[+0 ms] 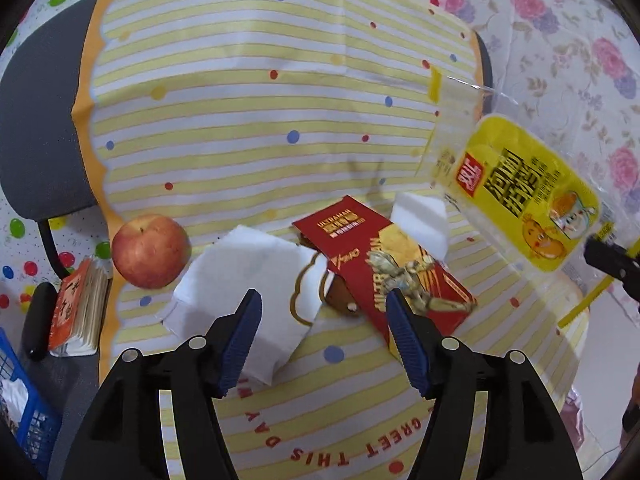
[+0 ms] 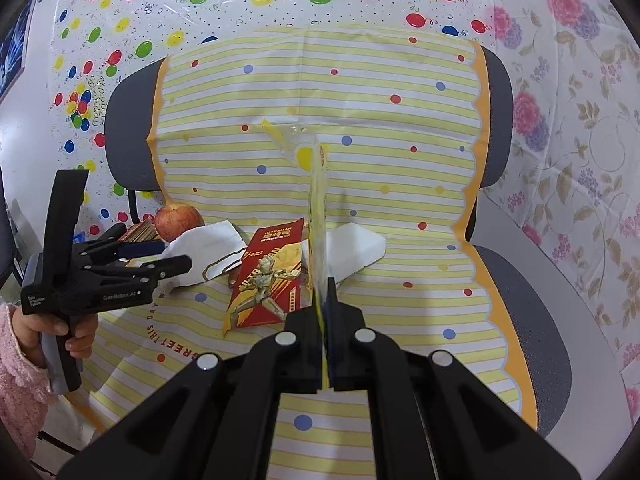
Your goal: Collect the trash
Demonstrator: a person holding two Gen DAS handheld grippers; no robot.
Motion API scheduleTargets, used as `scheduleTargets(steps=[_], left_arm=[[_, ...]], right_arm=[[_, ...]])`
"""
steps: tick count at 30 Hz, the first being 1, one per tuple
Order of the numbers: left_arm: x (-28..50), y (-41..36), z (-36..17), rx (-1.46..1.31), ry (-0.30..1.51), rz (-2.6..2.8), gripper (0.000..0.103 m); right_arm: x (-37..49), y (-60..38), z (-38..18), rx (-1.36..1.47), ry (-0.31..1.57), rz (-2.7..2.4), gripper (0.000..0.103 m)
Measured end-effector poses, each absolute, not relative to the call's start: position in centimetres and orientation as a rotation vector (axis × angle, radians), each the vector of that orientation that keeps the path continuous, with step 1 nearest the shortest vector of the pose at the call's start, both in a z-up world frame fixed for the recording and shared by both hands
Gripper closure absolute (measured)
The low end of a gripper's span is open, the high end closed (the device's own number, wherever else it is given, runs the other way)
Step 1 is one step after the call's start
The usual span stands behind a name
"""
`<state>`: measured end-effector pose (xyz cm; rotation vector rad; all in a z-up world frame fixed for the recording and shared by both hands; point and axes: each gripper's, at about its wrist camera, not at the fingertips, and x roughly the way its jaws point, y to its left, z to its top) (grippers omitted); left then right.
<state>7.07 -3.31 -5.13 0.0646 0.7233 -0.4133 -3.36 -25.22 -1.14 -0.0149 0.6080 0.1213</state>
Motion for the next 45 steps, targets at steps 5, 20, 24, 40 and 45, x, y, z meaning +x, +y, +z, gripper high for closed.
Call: scheduleTargets(steps=[5,20,24,40,45], left_arm=[[9.9,-2.3,-7.0,0.097,0.856,-0.200,0.033],[11.0,-0.9,-10.9,-0.163,0.945,-0.122,0.075],[10.0,-0.3,-9.3,-0.212,0.887,-0.202,0.089],[-3.8,-4.6,1.2,0.022,0.591,-0.430,0.090],[-8.0,-8.6,0.8,0.102,0.556,-0.531,0.090]], right_arm=[[-3.1,-25.8,-1.3,-0.012,0.608,0.113,0.102],[-2.1,-25.8,-2.3,-0.006,0.631,0.141,0.102],[-2.8,-25.7,-1.9,-0.013,0.622,0.142,0.102],[-9.7,-27.4,0.7,0.092,0.548,0.081,0.102],[-13.7,-28.6,0.4,0.107,0.532,0.018,0.102]])
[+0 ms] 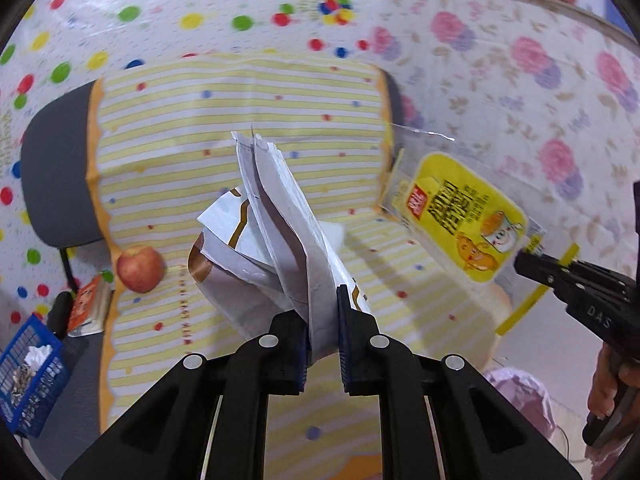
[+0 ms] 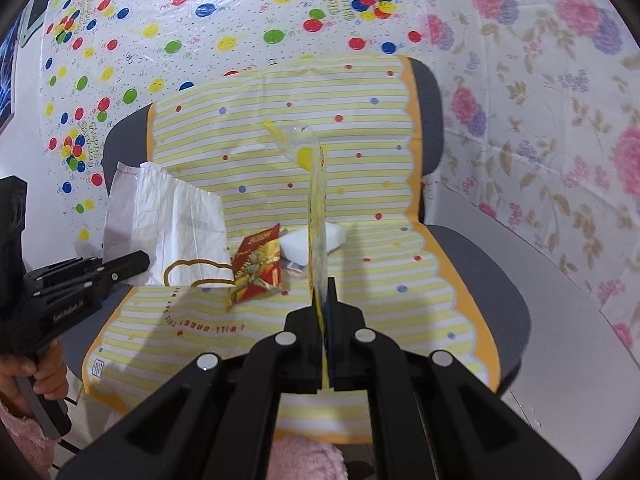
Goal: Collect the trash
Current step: 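Carry the white paper bag and yellow packet with both grippers to the trash bag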
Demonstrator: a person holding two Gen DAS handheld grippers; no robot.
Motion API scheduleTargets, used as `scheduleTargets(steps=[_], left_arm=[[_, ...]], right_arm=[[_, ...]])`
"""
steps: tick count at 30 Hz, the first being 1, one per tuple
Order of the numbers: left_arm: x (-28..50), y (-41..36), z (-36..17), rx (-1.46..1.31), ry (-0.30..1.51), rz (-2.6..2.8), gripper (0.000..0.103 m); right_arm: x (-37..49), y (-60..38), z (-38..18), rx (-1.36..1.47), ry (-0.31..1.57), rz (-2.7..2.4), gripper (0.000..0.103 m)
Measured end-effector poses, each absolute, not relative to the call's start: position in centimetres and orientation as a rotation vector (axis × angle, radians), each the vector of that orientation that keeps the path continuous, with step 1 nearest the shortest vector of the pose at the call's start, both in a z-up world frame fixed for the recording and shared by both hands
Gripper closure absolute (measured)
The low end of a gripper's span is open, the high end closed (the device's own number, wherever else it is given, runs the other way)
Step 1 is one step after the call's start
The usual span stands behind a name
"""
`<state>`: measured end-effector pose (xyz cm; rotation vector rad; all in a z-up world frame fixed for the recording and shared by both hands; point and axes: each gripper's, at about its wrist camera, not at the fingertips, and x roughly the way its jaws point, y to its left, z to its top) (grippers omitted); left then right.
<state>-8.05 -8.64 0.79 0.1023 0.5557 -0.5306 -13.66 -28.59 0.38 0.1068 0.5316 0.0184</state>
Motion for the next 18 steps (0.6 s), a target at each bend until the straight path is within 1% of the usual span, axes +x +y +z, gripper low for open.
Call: scheduleTargets(steps=[10,18], left_arm=[[-13.3,-15.2,-1.9,0.178,0.567,-0.738,0.090],[-18.2,-20.4,-4.5,0.260,0.587,-0.924,0.090]], right_arm=[[-22.5,-31.8,-1.0,0.163,0.523,-0.175,0.102],[-29.9,-33.5,-1.9,0.148,0.516,-0.371,0.102]])
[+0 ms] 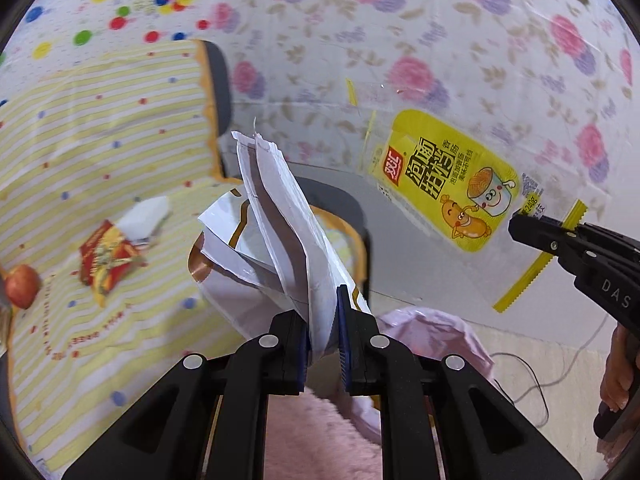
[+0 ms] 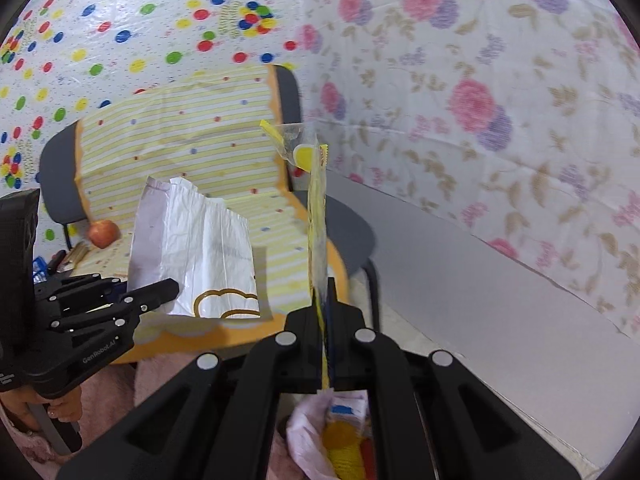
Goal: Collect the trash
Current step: 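Carry the white paper bag and yellow packet with both grippers to the trash bag, then open both grippers over the pink trash bag to drop the paper bag and packet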
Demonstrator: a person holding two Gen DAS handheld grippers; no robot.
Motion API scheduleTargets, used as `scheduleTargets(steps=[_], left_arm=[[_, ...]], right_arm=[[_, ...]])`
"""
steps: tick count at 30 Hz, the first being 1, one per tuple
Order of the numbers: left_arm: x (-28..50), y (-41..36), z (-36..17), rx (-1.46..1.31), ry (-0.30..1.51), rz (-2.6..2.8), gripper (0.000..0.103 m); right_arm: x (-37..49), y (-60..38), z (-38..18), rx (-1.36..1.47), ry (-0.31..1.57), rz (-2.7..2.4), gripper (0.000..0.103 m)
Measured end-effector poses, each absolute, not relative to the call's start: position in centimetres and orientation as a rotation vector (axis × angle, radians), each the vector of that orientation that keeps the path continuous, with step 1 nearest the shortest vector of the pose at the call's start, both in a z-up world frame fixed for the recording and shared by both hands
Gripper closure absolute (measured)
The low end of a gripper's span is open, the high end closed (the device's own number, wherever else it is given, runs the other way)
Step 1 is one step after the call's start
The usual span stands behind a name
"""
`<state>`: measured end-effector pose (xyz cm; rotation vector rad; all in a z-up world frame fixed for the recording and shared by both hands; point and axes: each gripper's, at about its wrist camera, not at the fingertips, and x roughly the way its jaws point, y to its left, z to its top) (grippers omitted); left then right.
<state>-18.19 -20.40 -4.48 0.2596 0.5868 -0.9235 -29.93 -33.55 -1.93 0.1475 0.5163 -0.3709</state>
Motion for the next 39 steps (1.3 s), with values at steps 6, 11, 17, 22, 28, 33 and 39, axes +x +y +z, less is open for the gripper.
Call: scheduleTargets(steps=[6,11,17,22,28,33,39], left_arm=[[-20.8,-24.2,-6.9,0.329,0.624,-1.033,0.090],[-22.3,-26.2,-8.2,0.363,0.638,-1.087,0.089],[-22.5,-28.2,-9.3,0.390,0.675,-1.105,0.089],[-21.9,-29.3,-9.9,0.405,0.715,-1.096,0.082],[-21.2,-30.3,-11.1,0.418,0.760,-1.088,0.069],[-20.2,-29.2,-10.4,0.386,0.751,-1.051,0.059],[-18.7,-26.8,-8.5,0.345,0.713,-0.975,0.057]], right_arm=[[-34.4,-35.2,-4.0,0.181,0.553,-0.481,0.101],[-36.4,-36.6,-6.2,0.237,0.588,-0.518,0.101],[-36.5,-37.8,-8.4,0.292,0.627,-0.508,0.101],[-35.9,-39.0,-9.8,0.339,0.660,-0.498,0.101],[-34.7,-40.1,-11.9,0.368,0.718,-0.494,0.100],[-34.0,-40.5,-13.7,0.372,0.770,-0.512,0.069],[-34.5,-40.5,-11.4,0.345,0.714,-0.536,0.069]])
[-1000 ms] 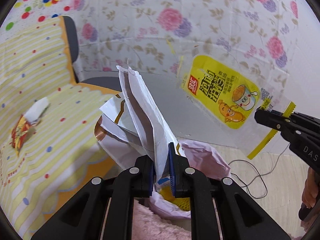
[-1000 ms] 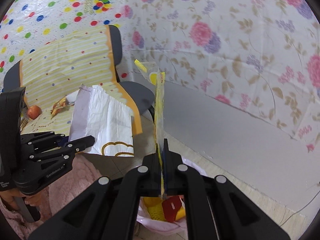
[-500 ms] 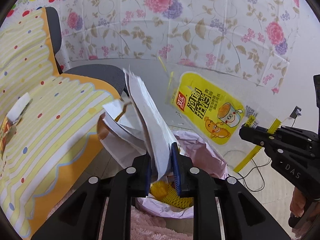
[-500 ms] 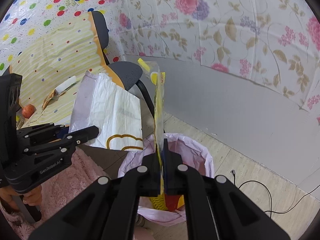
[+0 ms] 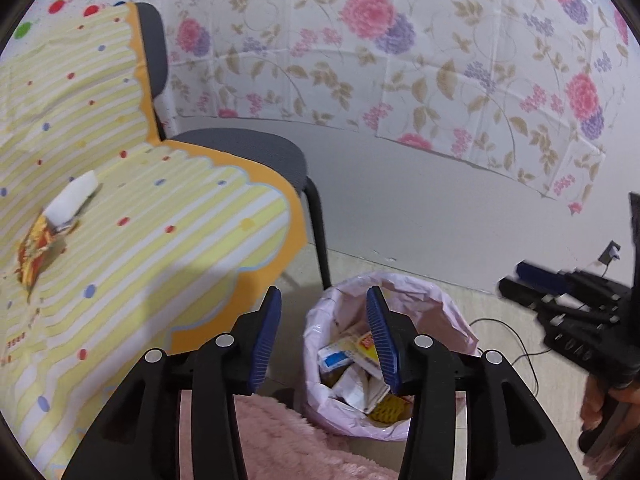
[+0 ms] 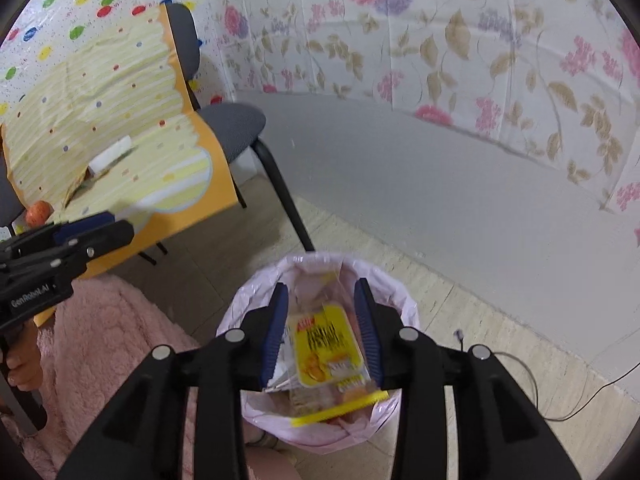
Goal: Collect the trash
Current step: 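Open both grippers over the pink trash bag to drop the paper bag and packet, then move both tools back toward the red card box on the chair seat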
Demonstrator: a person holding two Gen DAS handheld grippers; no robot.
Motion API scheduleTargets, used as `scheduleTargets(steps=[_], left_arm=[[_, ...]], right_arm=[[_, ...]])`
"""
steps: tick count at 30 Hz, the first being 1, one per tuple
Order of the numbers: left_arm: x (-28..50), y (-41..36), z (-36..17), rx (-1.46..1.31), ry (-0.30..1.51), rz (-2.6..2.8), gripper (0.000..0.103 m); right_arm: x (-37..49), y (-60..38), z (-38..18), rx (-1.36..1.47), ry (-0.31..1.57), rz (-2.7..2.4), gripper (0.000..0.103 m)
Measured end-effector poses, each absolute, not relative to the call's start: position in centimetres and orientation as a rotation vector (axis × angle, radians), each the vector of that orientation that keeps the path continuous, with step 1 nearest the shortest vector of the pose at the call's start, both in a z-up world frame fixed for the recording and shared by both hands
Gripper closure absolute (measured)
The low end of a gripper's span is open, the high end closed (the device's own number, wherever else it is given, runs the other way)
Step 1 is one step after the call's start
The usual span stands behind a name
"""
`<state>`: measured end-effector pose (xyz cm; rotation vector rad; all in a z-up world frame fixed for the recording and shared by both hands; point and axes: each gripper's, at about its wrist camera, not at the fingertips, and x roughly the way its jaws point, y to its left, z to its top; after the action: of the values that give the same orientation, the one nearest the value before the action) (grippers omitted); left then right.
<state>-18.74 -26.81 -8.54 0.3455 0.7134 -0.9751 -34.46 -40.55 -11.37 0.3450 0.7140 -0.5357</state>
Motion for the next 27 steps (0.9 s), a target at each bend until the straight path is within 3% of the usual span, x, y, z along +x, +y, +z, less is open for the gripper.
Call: scheduleTargets(steps=[9,27], left_arm=[[-17.0,-22.7,-6.6,0.272,0.710,-0.894,0.055],[-9.4,-10.6,-3.5,0.113,0.709,-0.515,0.046]], right_arm=[[-33.9,-38.5,-5.1,0.254,0.581,-0.499,0.069],[-20.9,-32.6,-2.2,0.152,0.606,-0.178,0.069]])
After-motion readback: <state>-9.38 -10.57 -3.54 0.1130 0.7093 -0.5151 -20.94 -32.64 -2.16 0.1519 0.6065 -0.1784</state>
